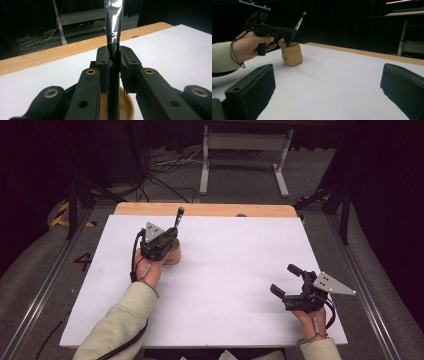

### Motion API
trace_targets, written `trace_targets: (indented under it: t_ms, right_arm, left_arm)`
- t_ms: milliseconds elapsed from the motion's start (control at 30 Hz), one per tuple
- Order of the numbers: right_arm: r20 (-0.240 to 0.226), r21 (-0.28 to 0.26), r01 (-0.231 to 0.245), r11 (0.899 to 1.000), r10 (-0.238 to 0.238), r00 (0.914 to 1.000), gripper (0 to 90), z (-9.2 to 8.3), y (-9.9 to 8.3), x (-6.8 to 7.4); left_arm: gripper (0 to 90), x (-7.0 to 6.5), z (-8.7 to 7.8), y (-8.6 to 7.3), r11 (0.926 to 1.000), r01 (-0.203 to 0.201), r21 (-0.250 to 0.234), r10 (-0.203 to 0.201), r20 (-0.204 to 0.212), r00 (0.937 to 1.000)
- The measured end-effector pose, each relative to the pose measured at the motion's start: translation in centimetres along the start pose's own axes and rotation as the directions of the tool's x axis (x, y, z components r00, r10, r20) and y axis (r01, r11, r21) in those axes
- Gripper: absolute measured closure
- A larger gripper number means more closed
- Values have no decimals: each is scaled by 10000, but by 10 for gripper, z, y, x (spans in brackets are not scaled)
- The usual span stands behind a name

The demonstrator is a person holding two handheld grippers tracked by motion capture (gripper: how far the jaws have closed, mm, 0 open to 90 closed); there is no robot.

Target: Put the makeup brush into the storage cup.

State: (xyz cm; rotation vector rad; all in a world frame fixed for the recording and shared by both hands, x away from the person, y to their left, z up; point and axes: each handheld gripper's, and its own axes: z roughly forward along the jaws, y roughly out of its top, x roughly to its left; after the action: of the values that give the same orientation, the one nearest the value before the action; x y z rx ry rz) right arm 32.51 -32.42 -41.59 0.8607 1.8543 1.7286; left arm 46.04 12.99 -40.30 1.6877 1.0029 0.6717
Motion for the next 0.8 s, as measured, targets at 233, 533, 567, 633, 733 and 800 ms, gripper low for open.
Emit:
trace_targets:
  t_ms: [233,533,567,633,733,800]
  right_arm:
    - [-20,22,19,10000,-19,10000,4,0,0,0]
    - [-25,62,18,10000,-18,10000,4,0,-1,-1]
    - [-30,73,13,10000,-13,10000,4,0,-1,-1]
    - [-55,98,-8,10000,9,10000,4,0,-1,-1]
    - [-67,92,-16,10000,16,10000,4,0,-1,-1]
    - [-67,100,-11,9999,12,10000,4,0,-1,0]
  left_arm:
    - [784,-2,4,-5,9999,-51,129,51,-46,10000]
    - [785,-5,8,-8,9992,-256,307,263,-247,9993]
    - [785,-6,8,-9,9991,-234,348,242,-244,9994]
    - [785,-7,8,-10,9992,-223,317,232,-301,9993]
    - [785,-6,8,-11,9988,-240,418,259,-444,9987]
    - [784,-7,9,-12,9983,-360,462,388,-613,9974]
